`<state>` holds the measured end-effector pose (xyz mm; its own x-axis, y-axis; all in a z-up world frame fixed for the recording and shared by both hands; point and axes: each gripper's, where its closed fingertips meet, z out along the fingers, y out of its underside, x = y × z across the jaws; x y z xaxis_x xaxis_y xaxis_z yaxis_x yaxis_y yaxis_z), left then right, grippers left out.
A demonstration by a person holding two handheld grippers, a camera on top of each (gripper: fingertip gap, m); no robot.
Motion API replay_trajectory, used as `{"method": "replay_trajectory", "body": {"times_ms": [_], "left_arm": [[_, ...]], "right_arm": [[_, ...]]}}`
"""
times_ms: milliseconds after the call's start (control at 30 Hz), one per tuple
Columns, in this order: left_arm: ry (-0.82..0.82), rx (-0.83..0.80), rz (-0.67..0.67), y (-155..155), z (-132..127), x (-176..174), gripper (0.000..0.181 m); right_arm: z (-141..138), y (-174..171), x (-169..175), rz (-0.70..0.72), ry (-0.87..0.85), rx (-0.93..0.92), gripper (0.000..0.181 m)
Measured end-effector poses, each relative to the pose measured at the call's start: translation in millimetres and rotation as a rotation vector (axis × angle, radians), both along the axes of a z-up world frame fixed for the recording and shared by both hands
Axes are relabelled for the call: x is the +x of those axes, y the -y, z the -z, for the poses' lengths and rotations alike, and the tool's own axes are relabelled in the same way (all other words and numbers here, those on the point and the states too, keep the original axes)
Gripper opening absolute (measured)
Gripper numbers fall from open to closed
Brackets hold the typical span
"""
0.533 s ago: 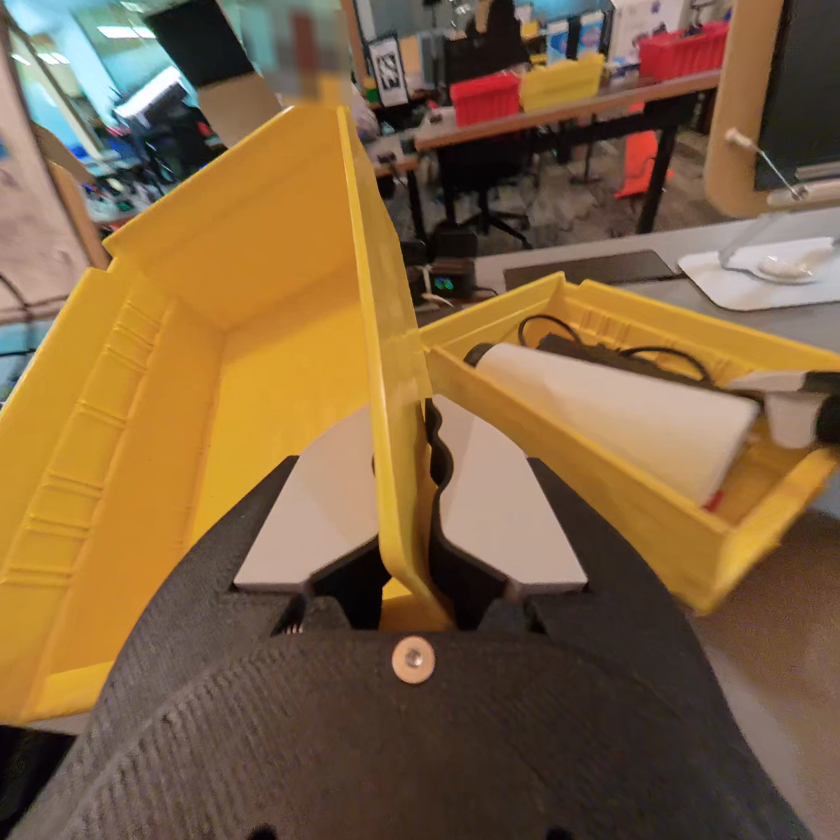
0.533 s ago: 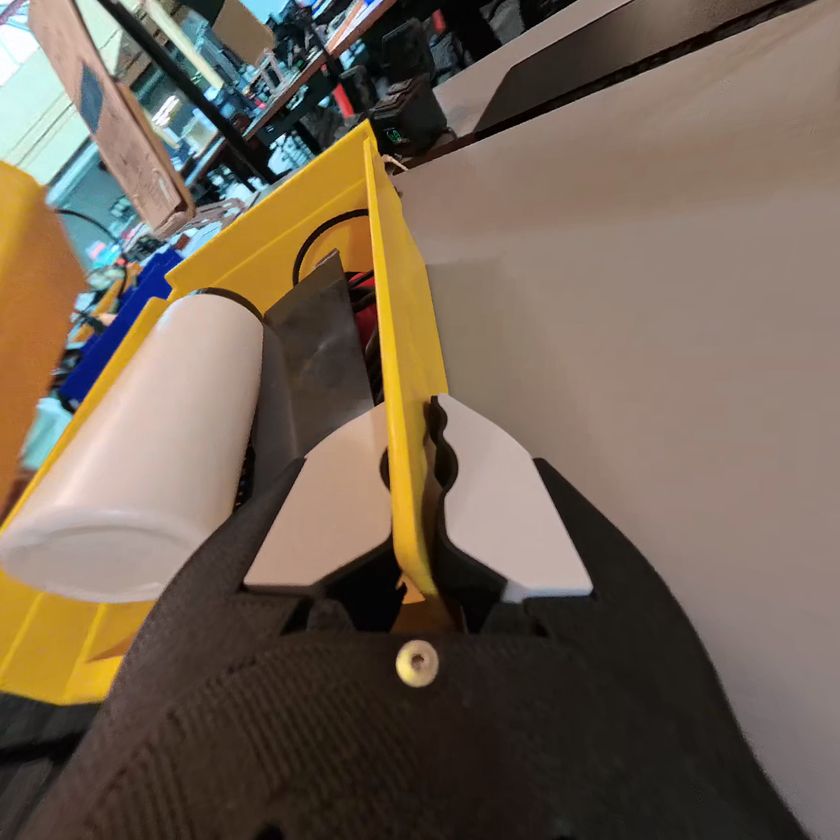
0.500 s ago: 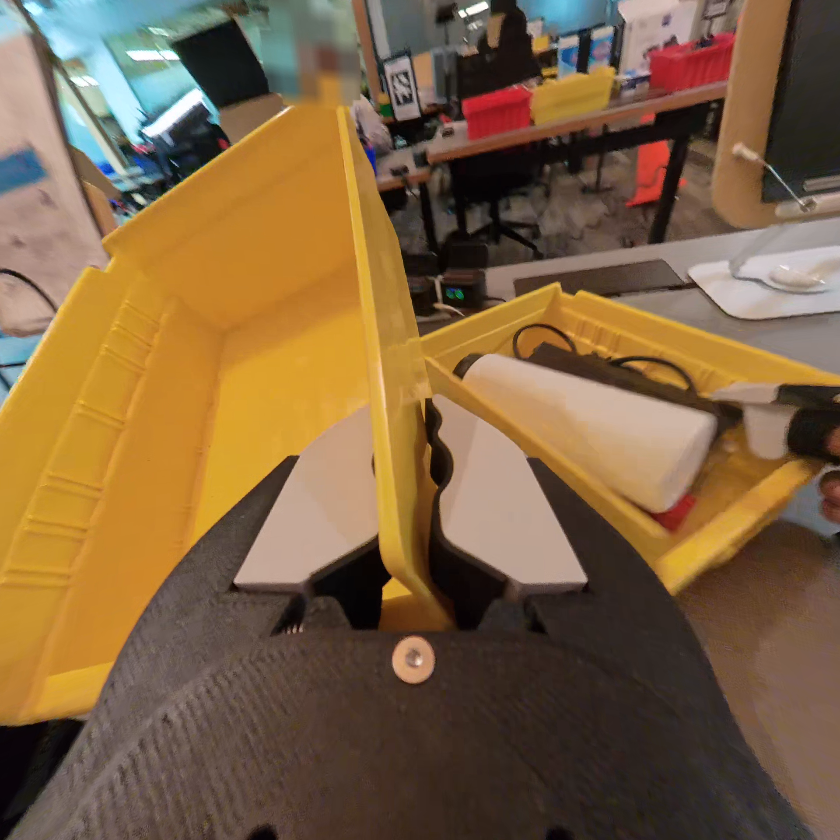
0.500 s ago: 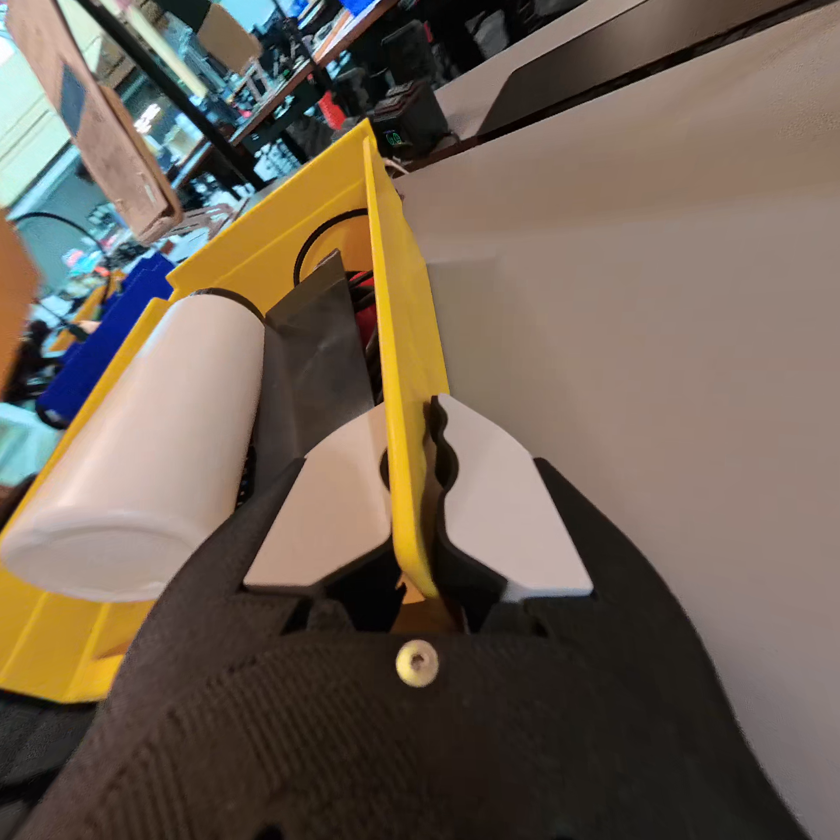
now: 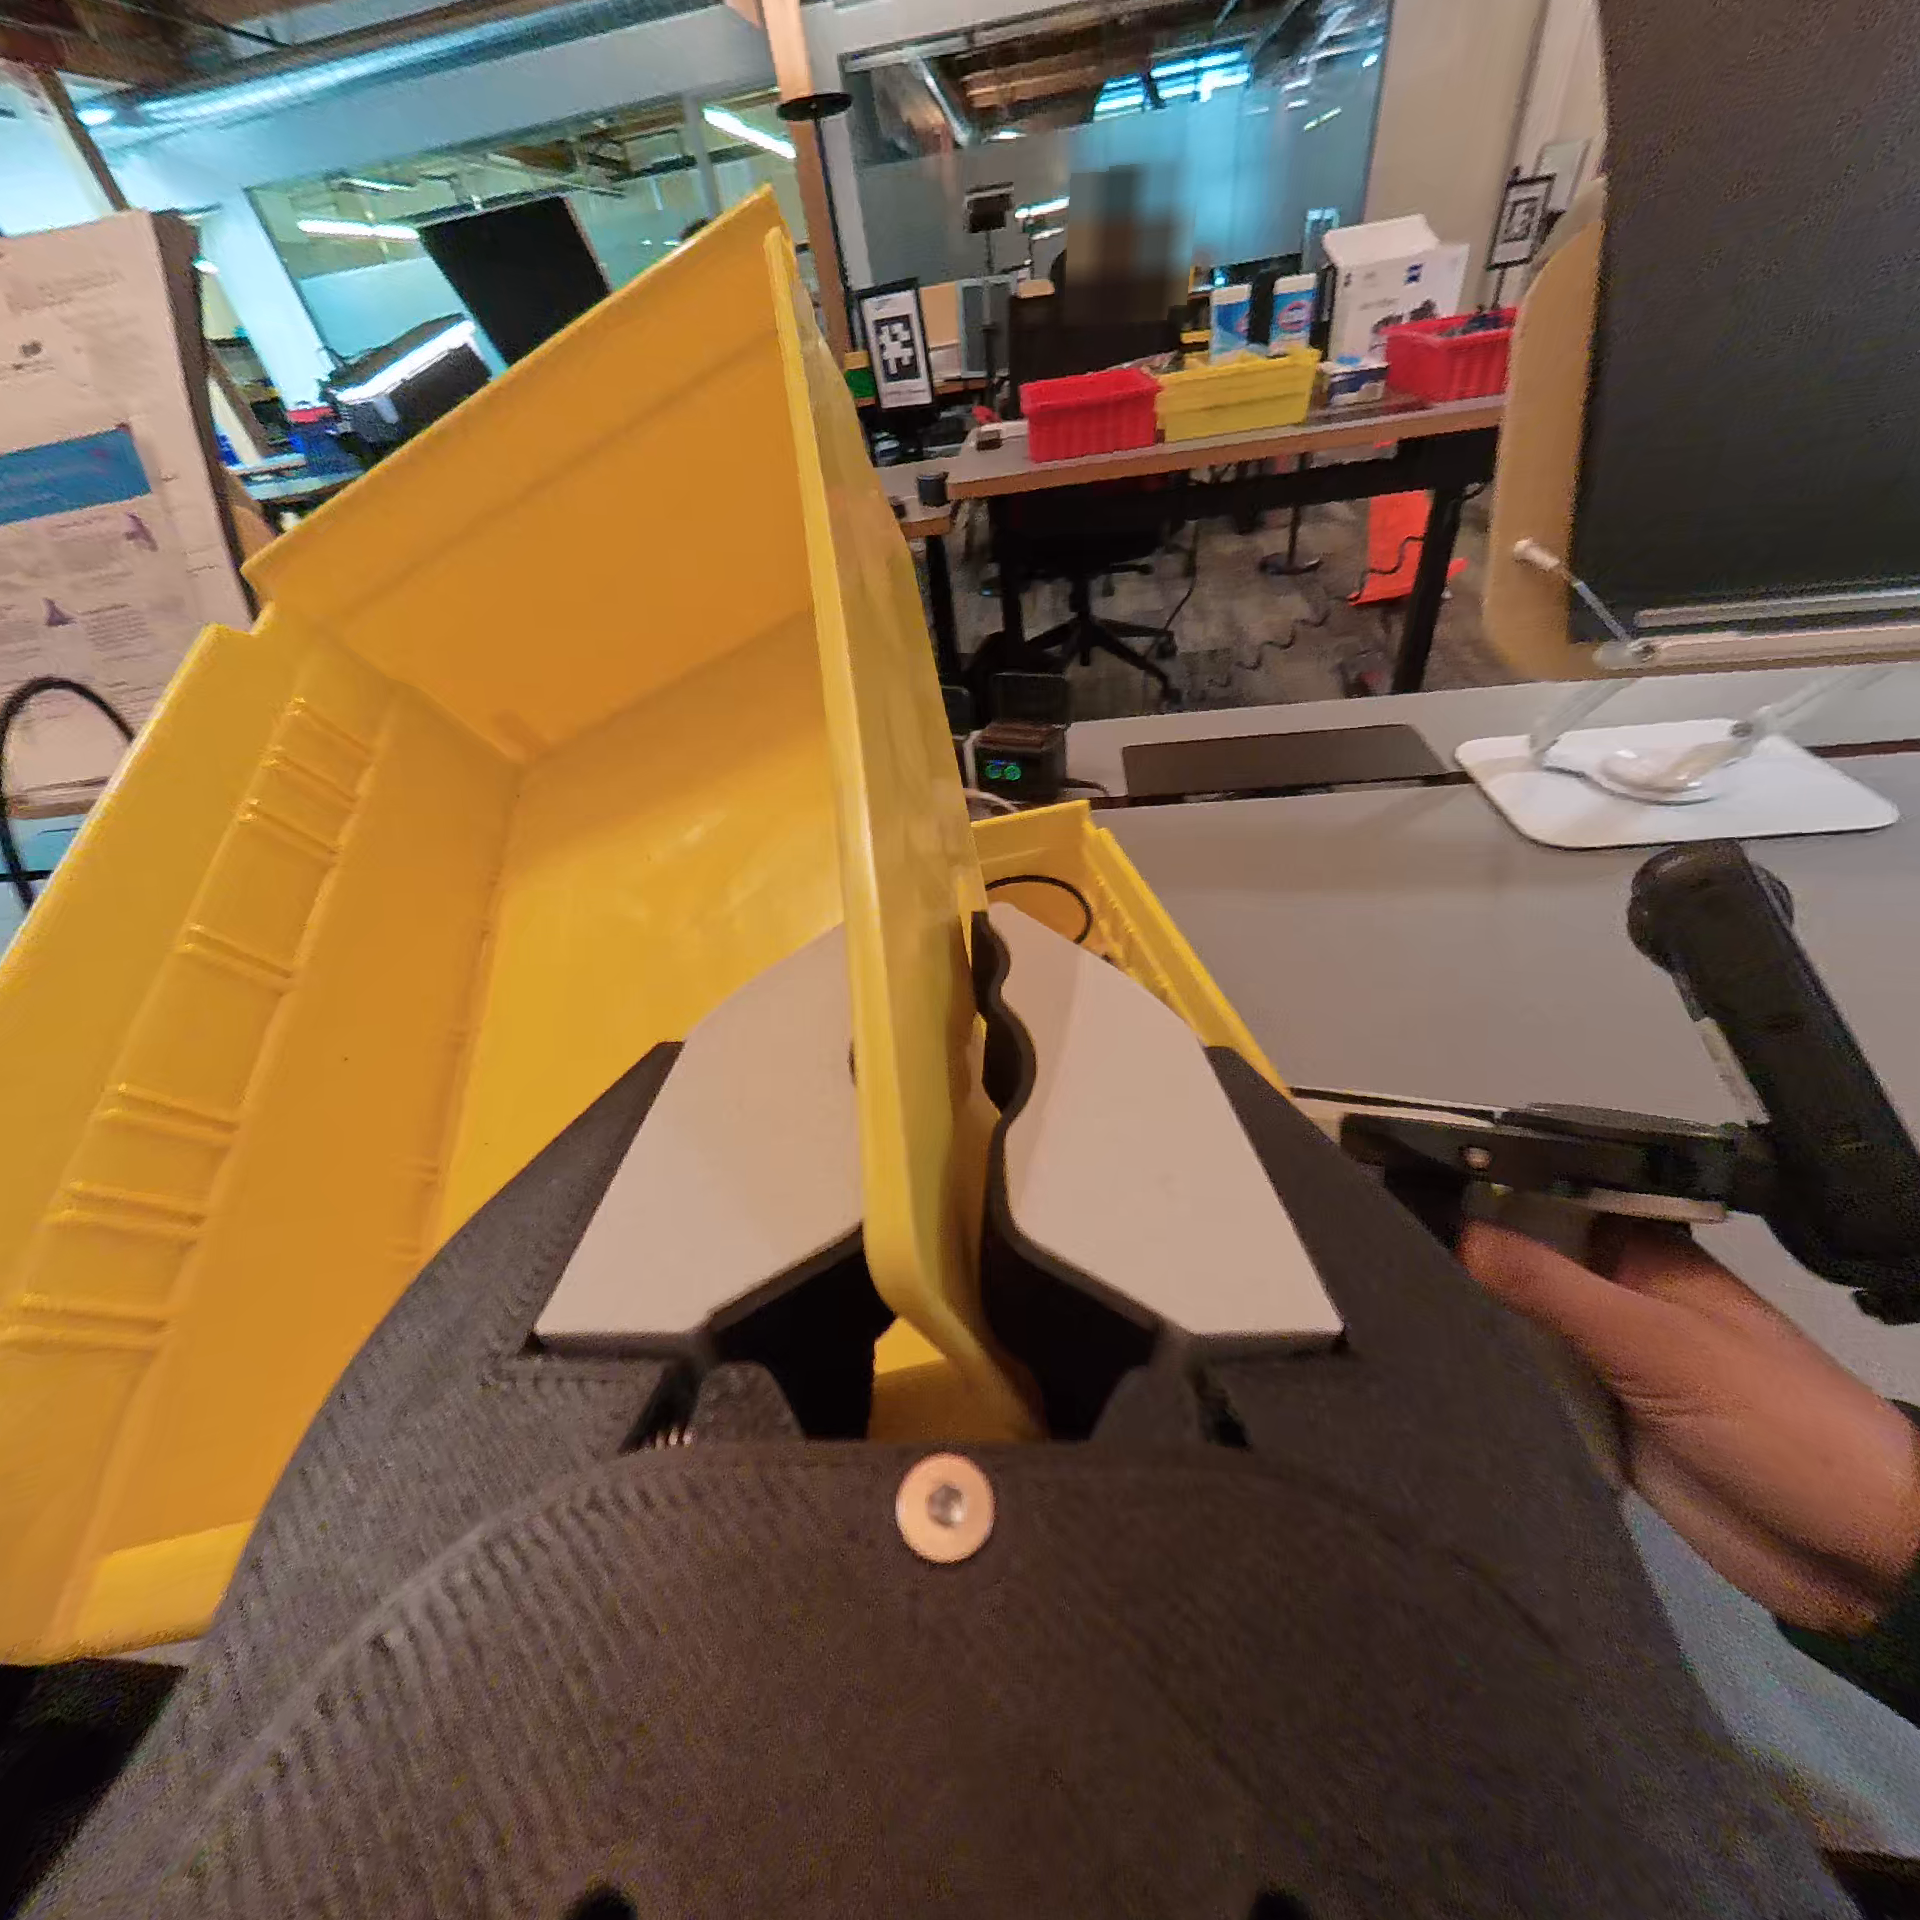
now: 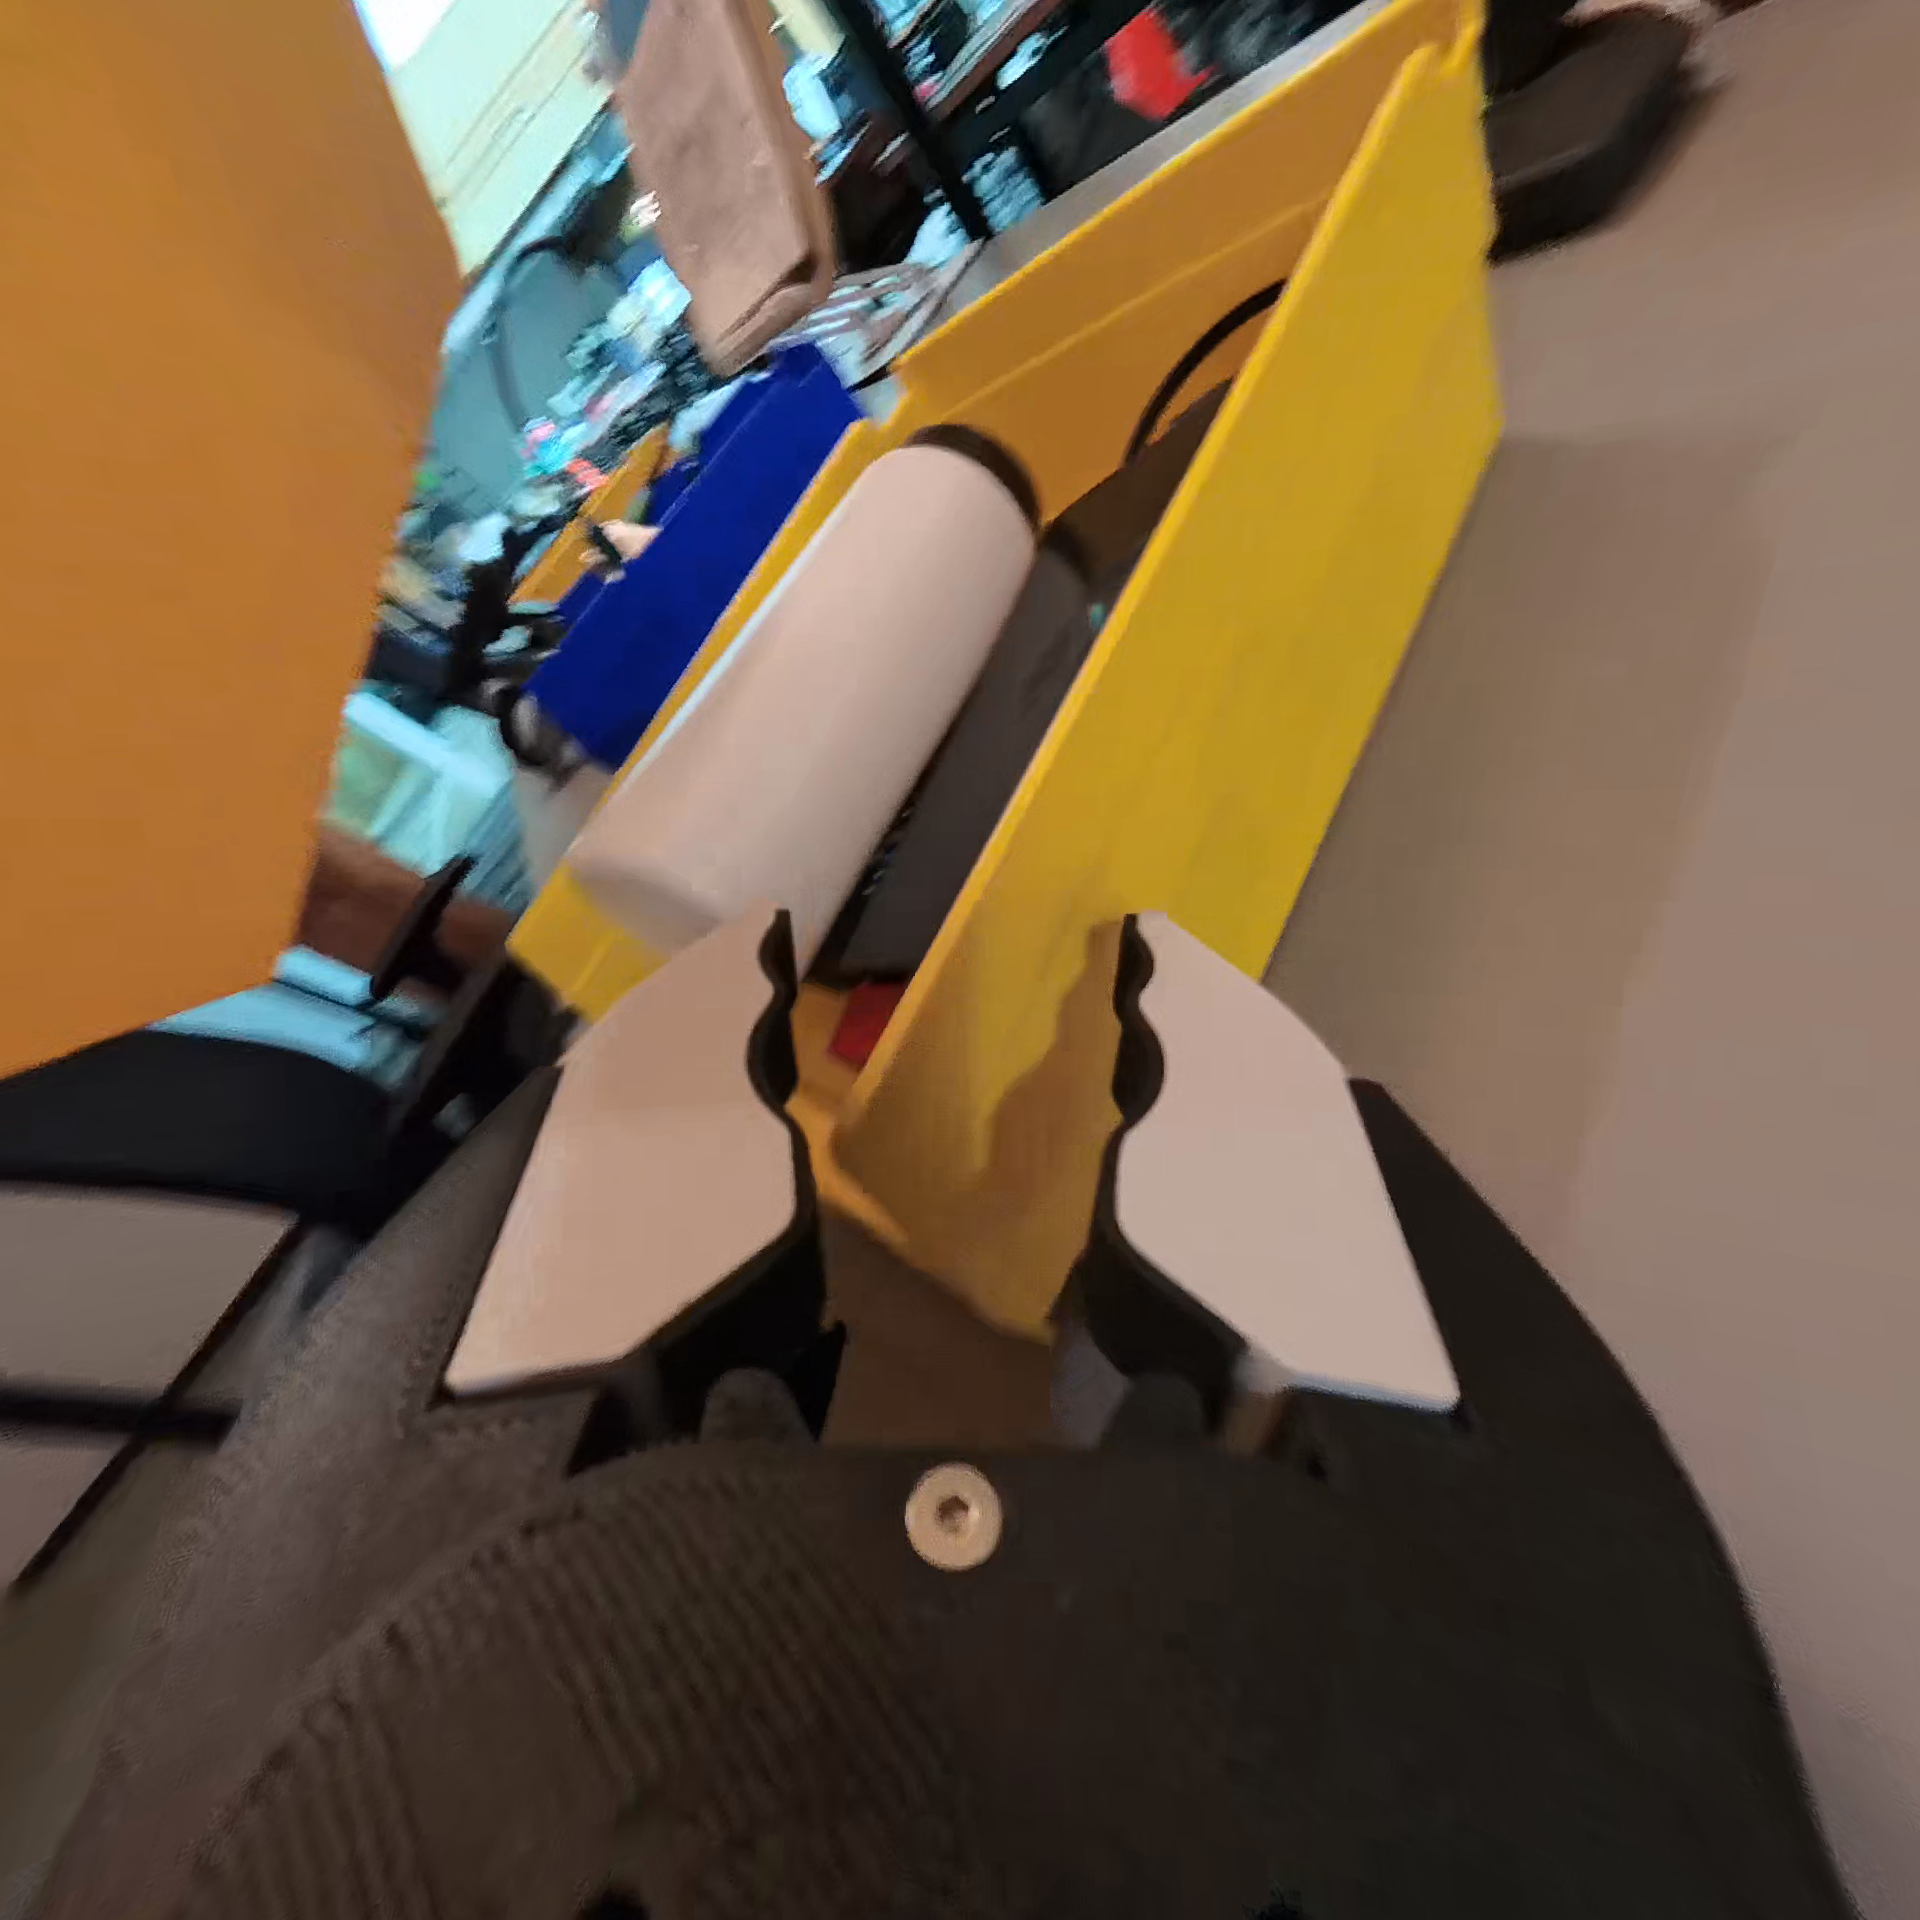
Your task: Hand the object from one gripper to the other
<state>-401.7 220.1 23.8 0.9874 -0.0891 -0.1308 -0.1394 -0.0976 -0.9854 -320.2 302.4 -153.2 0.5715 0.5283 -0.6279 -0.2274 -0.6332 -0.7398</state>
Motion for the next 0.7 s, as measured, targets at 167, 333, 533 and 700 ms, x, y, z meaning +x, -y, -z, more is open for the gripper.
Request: {"method": "replay_trajectory", "body": {"times_ms": [167,333,533,700], "left_arm": [[0.022,-0.015,0.15,10.4,-19.3,46.9,0.007],[0.111,0.001,0.421,30.9,-41.0,141.6,0.007],[0.035,-0.041,0.762,65.6,-7.7,317.6,0.008],[-0.049,-0.184,0.9,80.6,63.7,465.7,0.007]], "right_arm": [[-65.5,39.9,102.3,0.003,-0.295,0.092,0.06],[-67.1,76.3,268.8,0.149,-0.171,0.162,0.06],[-56.5,147.4,446.0,0.308,-0.043,0.194,0.058],[-39.1,222.8,525.9,0.338,0.017,0.203,0.068]]}}
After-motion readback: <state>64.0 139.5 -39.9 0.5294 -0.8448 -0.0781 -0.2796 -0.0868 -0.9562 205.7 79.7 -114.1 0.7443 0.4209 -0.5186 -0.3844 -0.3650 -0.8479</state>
